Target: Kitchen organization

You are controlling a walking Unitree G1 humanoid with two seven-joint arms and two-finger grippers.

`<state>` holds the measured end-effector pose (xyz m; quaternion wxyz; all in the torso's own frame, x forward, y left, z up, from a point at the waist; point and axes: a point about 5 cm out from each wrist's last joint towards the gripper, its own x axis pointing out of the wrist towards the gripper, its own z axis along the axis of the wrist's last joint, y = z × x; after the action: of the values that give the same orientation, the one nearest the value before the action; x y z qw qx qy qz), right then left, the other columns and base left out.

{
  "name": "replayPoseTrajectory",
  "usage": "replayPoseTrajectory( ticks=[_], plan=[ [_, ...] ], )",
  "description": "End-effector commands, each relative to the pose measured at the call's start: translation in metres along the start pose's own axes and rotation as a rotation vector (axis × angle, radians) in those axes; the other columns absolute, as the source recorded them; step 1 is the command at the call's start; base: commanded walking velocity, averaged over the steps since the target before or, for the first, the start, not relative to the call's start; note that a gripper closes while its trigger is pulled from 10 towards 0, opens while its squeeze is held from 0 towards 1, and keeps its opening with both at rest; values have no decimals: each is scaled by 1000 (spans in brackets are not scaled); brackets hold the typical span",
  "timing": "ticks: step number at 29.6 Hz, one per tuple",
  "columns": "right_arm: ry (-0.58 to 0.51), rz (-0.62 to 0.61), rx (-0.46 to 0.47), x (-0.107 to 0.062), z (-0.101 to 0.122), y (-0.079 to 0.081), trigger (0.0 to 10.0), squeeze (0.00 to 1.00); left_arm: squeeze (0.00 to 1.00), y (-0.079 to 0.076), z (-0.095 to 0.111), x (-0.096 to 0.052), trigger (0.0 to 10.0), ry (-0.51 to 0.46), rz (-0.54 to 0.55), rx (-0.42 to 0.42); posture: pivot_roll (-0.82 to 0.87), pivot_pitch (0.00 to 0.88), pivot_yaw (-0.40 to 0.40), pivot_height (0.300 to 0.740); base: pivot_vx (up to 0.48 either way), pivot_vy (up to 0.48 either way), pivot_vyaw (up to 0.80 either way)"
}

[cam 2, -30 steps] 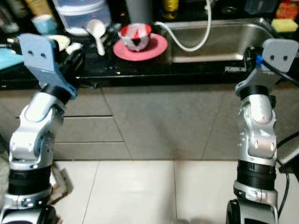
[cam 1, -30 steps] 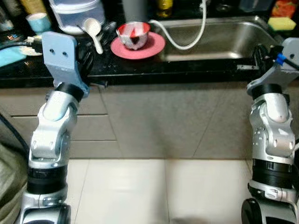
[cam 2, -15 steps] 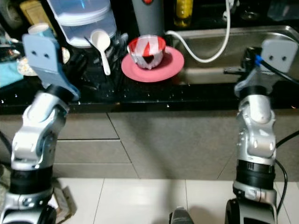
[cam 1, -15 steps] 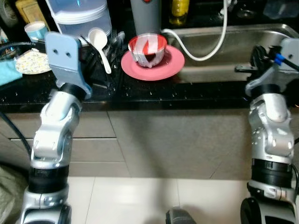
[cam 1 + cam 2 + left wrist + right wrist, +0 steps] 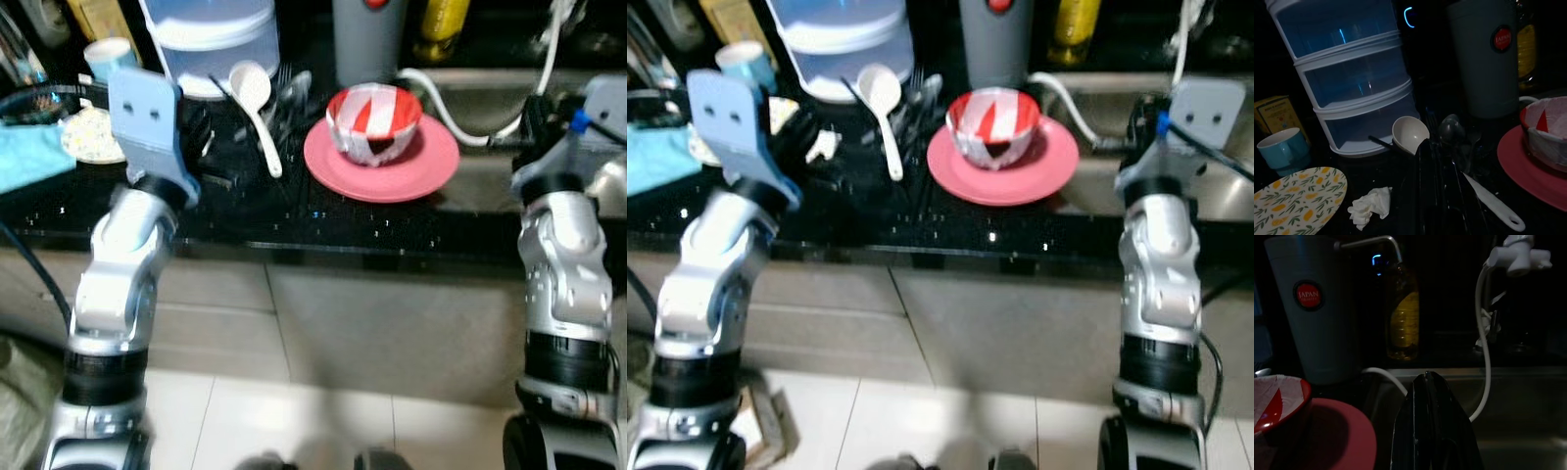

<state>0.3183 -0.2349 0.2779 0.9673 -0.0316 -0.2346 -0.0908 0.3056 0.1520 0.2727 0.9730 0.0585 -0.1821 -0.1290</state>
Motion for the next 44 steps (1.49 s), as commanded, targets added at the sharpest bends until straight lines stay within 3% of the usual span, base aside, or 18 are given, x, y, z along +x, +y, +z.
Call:
replayPoseTrajectory(
  ticks=[1, 25, 44],
  plan=[
    [3, 2, 4, -1, -1, 1, 10000, 0, 0, 0, 0, -1, 10000, -3, 5, 4, -102, 69, 87, 740, 0, 0, 0],
    [9, 4, 9, -2, -3, 2, 10000, 0, 0, -2, -9, -2, 10000, 35, 43, -47, -103, 73, 86, 740, 0, 0, 0],
    [12, 7, 14, -3, -3, 3, 10000, 0, 0, -2, -10, -2, 10000, 37, 46, -48, -104, 74, 86, 740, 0, -339, 0]
  ],
)
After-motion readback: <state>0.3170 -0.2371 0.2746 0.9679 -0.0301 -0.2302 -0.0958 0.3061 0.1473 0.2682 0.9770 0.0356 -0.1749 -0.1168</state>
